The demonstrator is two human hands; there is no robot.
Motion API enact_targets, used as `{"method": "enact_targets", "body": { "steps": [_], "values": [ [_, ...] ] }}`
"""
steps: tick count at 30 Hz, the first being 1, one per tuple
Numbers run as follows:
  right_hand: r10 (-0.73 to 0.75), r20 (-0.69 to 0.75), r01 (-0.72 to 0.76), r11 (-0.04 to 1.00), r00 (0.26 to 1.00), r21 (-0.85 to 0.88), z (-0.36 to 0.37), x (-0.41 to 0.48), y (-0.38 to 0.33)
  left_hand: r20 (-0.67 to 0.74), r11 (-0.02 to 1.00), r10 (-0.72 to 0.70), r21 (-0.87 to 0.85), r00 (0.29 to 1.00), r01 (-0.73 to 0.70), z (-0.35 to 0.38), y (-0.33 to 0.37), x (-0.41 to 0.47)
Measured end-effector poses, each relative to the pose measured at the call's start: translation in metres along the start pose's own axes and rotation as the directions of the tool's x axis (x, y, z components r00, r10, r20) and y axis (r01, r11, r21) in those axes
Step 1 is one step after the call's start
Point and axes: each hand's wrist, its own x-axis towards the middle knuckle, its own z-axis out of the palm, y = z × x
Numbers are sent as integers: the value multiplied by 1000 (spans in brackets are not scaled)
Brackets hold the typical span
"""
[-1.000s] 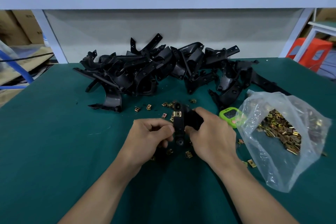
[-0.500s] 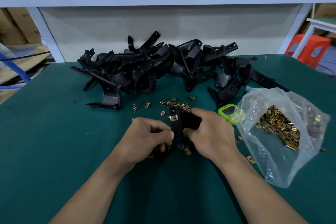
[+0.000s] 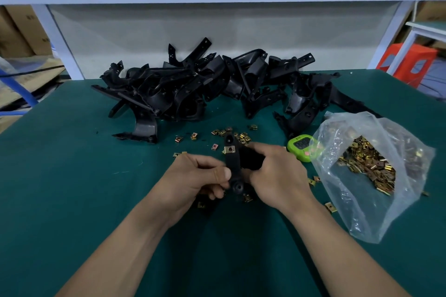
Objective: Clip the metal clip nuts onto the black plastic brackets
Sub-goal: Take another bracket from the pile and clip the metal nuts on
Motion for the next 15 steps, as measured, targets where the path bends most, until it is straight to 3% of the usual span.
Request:
{"method": "enact_targets", "body": {
  "steps": [8, 12, 15],
  "values": [
    [-14, -36, 9, 991, 999, -135, 2, -5, -2, -103, 994, 68, 96, 992, -58, 14, -11, -1],
    [-58, -59, 48, 986, 997, -158, 7, -11, -6, -141, 968, 150, 224, 979, -116, 24, -14, 0],
    [-54, -71, 48, 996, 996, -81, 14, -11, -11, -258, 998, 45, 42, 965, -35, 24, -9, 3]
  ]
}}
